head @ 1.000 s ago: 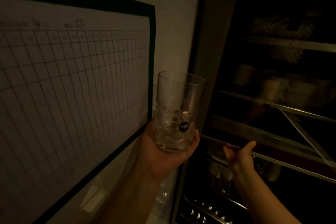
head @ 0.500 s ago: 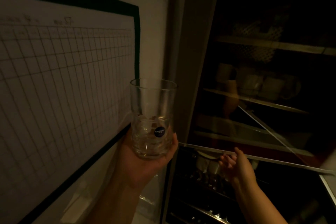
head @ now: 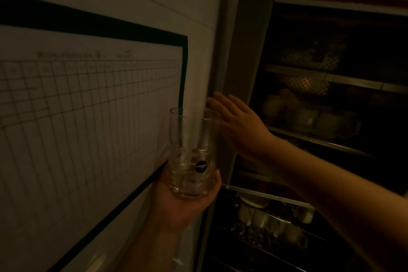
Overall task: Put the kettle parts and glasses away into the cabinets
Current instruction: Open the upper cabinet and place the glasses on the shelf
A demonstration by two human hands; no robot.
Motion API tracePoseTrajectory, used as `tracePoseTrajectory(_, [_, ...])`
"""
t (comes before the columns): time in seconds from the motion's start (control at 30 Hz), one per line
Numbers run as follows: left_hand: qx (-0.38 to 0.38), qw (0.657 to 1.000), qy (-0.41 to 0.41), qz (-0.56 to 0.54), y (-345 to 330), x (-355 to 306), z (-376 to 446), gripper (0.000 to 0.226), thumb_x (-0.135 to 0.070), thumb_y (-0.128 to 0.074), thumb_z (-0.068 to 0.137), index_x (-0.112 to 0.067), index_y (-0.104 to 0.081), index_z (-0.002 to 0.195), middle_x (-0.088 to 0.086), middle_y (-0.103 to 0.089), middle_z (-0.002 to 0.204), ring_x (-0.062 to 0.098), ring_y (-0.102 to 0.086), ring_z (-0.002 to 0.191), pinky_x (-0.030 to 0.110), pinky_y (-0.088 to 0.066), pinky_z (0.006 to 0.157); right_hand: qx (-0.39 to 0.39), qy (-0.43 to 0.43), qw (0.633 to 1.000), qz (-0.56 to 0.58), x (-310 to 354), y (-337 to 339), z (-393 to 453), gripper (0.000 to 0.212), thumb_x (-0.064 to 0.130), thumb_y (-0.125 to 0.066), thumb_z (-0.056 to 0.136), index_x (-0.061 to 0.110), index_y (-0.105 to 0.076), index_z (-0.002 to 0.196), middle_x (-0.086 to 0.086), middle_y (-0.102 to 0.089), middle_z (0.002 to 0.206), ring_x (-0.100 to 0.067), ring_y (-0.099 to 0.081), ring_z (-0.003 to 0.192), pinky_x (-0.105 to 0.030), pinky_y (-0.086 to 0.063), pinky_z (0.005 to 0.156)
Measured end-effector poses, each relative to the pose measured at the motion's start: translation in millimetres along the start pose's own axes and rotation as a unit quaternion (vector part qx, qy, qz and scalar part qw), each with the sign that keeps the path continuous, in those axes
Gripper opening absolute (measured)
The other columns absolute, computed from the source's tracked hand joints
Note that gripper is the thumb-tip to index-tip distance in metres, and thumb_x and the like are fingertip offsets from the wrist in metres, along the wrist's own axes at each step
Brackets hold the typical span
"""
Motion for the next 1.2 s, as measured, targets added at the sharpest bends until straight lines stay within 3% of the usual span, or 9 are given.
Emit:
tracePoseTrajectory(0.1, [0.005, 1.0, 0.011, -0.003, -3, 1, 0, 0.039, -0.037, -0.055, 0.083, -0.005, -0.068, 0.101, 0.02, -0.068, 0.105, 0.034, -0.058, 0.101, 0.052, -0.049, 0.081, 0.078, 0.019, 0.992, -0.095, -6, -5, 23, 0.051, 0.027, -0.06, 0.077, 0.01, -0.057, 0.125, -0.014, -0.051, 0.136, -0.033, -0.039, 0.132, -0.048, -0.025, 0.11])
tracePoseTrajectory(0.23, [0.003, 1.0, 0.012, 0.005, -3, 1, 1, 0.039, -0.035, -0.057, 0.079, -0.003, -0.068, 0.098, 0.021, -0.068, 0.103, 0.036, -0.058, 0.099, 0.057, -0.045, 0.079, 0.194, 0.001, 0.969, -0.154, -18, -26, 31, 0.055, 0.032, -0.034, 0.097, 0.011, -0.021, 0.146, -0.012, -0.017, 0.154, -0.032, -0.004, 0.143, -0.049, 0.006, 0.112])
tracePoseTrajectory(0.3, [0.003, 1.0, 0.014, 0.004, -4, 2, 1, 0.039, -0.034, -0.058, 0.078, -0.003, -0.068, 0.099, 0.021, -0.067, 0.104, 0.035, -0.058, 0.099, 0.057, -0.045, 0.08, 0.209, 0.004, 0.965, -0.158, -18, -25, 32, 0.053, 0.032, -0.032, 0.097, 0.014, -0.021, 0.146, -0.011, -0.018, 0.155, -0.031, -0.005, 0.143, -0.051, 0.008, 0.111])
tracePoseTrajectory(0.5, [-0.01, 1.0, 0.014, -0.005, -3, 0, 1, 0.042, -0.035, -0.058, 0.077, -0.004, -0.066, 0.103, 0.023, -0.067, 0.103, 0.037, -0.059, 0.096, 0.056, -0.047, 0.076, 0.142, 0.017, 0.981, -0.134, -12, -14, 32, 0.046, 0.029, -0.041, 0.092, 0.015, -0.045, 0.135, -0.008, -0.042, 0.143, -0.03, -0.025, 0.138, -0.052, 0.004, 0.111])
tracePoseTrajectory(0.57, [-0.013, 1.0, 0.013, -0.004, -4, 0, -1, 0.043, -0.034, -0.058, 0.076, -0.004, -0.066, 0.106, 0.023, -0.067, 0.104, 0.037, -0.058, 0.097, 0.057, -0.047, 0.075, 0.084, 0.035, 0.986, -0.142, -9, -1, 26, 0.04, 0.029, -0.054, 0.079, 0.015, -0.066, 0.114, -0.007, -0.062, 0.12, -0.029, -0.049, 0.123, -0.053, -0.017, 0.11])
tracePoseTrajectory(0.63, [-0.014, 1.0, 0.012, -0.005, -4, -1, -1, 0.043, -0.036, -0.057, 0.078, -0.005, -0.066, 0.106, 0.024, -0.067, 0.103, 0.037, -0.058, 0.096, 0.058, -0.047, 0.074, 0.026, 0.06, 0.99, -0.126, -4, 8, 17, 0.036, 0.028, -0.062, 0.069, 0.01, -0.072, 0.099, -0.01, -0.068, 0.105, -0.033, -0.058, 0.112, -0.058, -0.03, 0.103])
tracePoseTrajectory(0.93, [-0.005, 0.999, 0.032, -0.009, -2, 2, -10, 0.044, -0.037, -0.057, 0.077, 0.004, -0.072, 0.089, 0.026, -0.067, 0.1, 0.038, -0.058, 0.094, 0.058, -0.045, 0.077, -0.077, 0.077, 0.991, -0.081, 5, 30, -8, 0.043, 0.03, -0.069, 0.07, 0.006, -0.068, 0.105, -0.016, -0.065, 0.112, -0.037, -0.053, 0.117, -0.061, -0.026, 0.105])
tracePoseTrajectory(1.07, [-0.012, 1.0, 0.026, -0.013, -2, 2, -10, 0.046, -0.037, -0.057, 0.075, -0.003, -0.066, 0.105, 0.025, -0.065, 0.104, 0.037, -0.057, 0.099, 0.056, -0.047, 0.077, -0.081, 0.088, 0.99, -0.076, 9, 40, -18, 0.043, 0.032, -0.063, 0.073, 0.009, -0.067, 0.11, -0.013, -0.065, 0.114, -0.035, -0.051, 0.119, -0.058, -0.025, 0.107])
tracePoseTrajectory(1.2, [-0.021, 1.0, 0.01, -0.006, 0, 0, -10, 0.045, -0.038, -0.056, 0.078, -0.004, -0.065, 0.107, 0.026, -0.066, 0.102, 0.039, -0.058, 0.096, 0.056, -0.048, 0.075, -0.08, 0.093, 0.99, -0.072, 11, 46, -26, 0.047, 0.031, -0.067, 0.074, 0.009, -0.064, 0.115, -0.014, -0.062, 0.119, -0.035, -0.045, 0.124, -0.057, -0.019, 0.11])
Point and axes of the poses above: each hand's wrist, its own z-axis towards the middle knuckle, its own y-axis out of the back of the hand, x = y × z, the point moved 9 cm from there along z, towards the middle knuckle
